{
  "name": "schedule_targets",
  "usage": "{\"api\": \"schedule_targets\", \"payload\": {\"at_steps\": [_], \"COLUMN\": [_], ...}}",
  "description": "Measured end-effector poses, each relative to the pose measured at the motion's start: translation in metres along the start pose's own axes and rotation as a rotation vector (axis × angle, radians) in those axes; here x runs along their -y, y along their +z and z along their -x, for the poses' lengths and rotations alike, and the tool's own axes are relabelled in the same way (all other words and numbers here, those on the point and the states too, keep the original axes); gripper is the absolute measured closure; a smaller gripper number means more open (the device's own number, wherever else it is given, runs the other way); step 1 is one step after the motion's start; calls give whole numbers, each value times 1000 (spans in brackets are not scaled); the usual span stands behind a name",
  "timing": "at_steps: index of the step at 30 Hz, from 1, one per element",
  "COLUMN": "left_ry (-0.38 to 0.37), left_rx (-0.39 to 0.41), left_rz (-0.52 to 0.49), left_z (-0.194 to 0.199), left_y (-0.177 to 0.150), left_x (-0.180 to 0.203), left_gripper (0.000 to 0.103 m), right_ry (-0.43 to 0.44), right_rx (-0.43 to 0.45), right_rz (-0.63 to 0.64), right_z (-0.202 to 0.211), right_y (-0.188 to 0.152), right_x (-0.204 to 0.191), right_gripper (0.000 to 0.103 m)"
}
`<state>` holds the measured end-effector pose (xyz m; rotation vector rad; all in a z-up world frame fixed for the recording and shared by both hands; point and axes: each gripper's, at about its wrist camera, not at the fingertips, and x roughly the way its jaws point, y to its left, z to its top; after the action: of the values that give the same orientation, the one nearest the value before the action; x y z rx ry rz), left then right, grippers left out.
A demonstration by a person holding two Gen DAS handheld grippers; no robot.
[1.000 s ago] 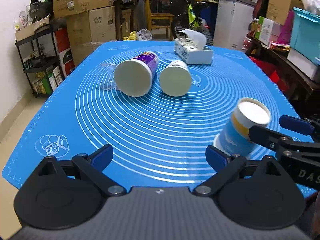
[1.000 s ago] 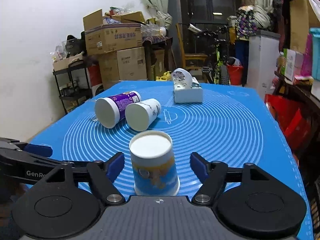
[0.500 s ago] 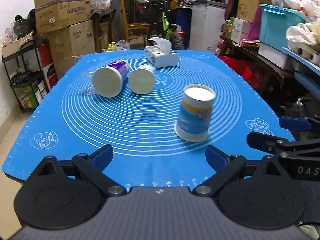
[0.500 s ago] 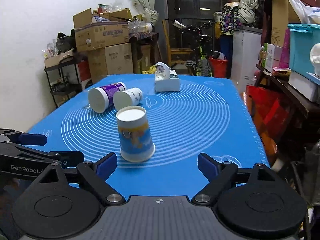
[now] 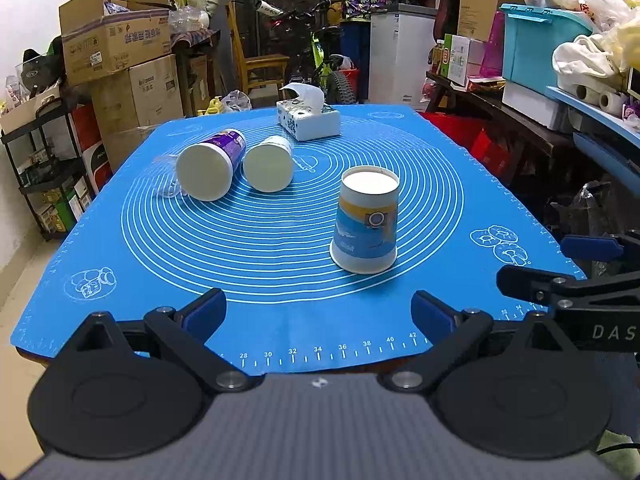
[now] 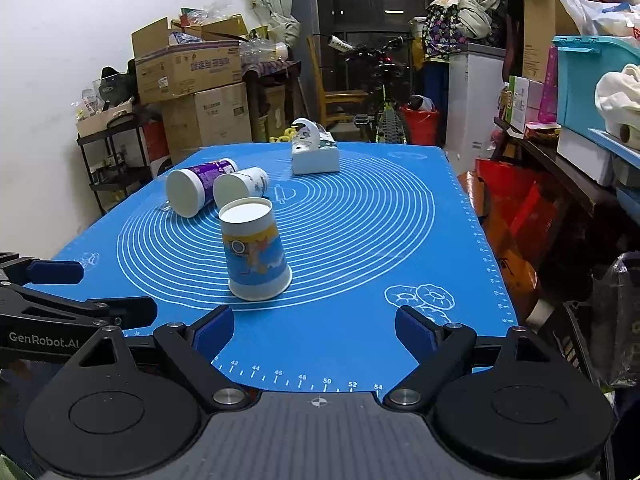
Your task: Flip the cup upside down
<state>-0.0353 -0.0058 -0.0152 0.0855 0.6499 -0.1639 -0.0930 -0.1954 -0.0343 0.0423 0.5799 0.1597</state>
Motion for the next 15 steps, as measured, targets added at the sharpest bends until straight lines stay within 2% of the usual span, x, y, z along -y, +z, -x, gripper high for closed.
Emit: {"api": "schedule_targets", "payload": {"at_steps": [15], "left_ry": [-12], "left_rx": [-25], "left_rz": [1], "left_z": [-1], "left_y": [-1], "left_x": [3], "left_gripper": [5], "right_ry": [-1], "right_rx": [-10], "right_rz": [-20], "right_z": [6], "right_y": [-3], "right_x": [5], "right_gripper": [14]}}
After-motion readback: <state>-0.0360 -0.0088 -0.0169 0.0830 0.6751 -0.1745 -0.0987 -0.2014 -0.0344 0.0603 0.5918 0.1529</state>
